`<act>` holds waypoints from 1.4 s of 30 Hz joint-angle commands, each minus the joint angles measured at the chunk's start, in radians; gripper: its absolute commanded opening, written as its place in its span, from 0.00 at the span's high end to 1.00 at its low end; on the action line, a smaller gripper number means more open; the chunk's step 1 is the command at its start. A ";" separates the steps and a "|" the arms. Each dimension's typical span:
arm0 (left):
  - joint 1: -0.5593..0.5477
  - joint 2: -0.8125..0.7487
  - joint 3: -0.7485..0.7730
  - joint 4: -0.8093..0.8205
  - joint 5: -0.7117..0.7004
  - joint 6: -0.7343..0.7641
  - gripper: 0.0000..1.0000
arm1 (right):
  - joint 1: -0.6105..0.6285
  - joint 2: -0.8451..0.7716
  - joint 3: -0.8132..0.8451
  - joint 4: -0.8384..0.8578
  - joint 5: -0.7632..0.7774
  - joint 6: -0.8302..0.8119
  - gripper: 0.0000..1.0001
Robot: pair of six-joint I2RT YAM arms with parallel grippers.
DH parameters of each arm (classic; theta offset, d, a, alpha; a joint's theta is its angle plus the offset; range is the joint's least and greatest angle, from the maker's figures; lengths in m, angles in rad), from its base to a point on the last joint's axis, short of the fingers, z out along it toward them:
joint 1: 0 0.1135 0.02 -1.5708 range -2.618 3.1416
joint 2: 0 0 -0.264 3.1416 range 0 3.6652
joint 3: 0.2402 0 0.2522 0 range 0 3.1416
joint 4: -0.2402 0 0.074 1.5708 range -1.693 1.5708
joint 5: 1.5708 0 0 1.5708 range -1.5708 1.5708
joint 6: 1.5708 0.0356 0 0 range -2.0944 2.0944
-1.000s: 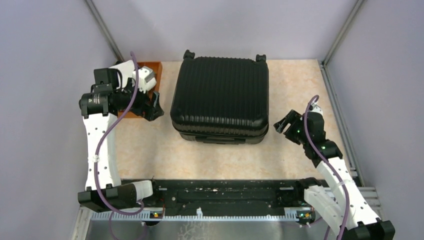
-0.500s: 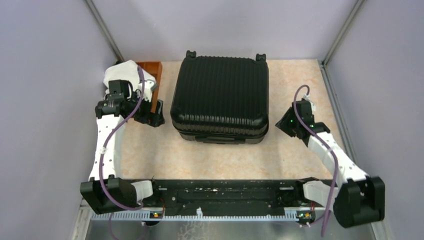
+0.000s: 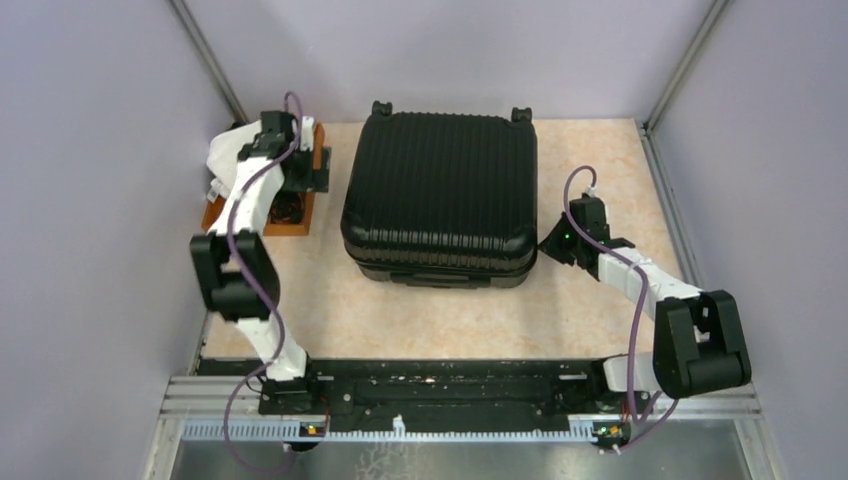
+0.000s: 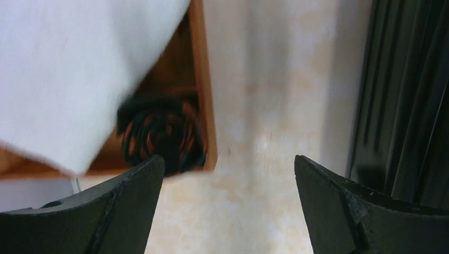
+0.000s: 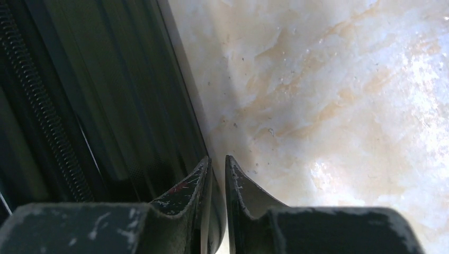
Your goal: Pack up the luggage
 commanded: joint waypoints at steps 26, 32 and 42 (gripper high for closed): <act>-0.160 0.564 0.788 -0.091 0.408 0.122 0.02 | 0.602 0.024 -0.154 0.535 -0.167 0.102 0.90; -0.133 0.436 0.737 -0.066 0.328 0.137 0.02 | 0.222 -0.354 -0.159 0.108 0.028 0.027 0.87; -0.008 0.243 0.652 -0.094 -0.025 0.158 0.02 | -0.127 -0.055 0.208 0.083 0.008 -0.024 0.84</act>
